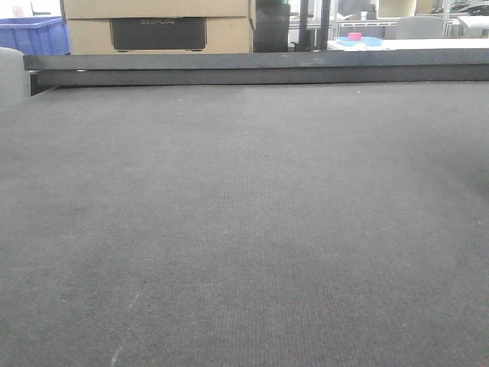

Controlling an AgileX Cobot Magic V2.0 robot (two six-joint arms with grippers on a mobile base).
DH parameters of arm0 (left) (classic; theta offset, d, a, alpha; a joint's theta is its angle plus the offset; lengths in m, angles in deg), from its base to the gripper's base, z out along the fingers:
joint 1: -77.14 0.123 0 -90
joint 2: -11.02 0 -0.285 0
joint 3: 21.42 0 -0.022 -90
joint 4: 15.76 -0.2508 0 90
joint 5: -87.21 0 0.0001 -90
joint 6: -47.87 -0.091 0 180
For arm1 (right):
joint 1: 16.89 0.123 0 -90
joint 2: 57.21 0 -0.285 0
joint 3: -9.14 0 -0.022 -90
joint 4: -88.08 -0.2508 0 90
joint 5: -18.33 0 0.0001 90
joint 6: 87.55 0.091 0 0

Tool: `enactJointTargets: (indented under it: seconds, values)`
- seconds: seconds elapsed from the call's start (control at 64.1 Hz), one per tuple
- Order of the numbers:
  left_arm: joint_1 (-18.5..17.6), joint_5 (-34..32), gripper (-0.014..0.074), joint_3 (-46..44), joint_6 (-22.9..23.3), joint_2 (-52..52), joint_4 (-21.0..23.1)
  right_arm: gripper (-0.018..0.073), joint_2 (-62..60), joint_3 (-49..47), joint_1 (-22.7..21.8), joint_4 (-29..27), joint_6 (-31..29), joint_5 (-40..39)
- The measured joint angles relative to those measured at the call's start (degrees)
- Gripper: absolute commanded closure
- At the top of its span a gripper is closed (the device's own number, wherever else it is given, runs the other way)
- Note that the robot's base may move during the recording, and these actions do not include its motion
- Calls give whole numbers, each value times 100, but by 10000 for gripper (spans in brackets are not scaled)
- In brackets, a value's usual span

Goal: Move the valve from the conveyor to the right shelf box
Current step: 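Turn the base away from the conveyor holding both valves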

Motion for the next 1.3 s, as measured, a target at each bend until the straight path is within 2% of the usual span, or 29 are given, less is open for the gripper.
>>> enactJointTargets:
  seconds: [1.295]
  values:
    - [0,0,707,0,0,0,-39,713,0,0,0,-28,0,-44]
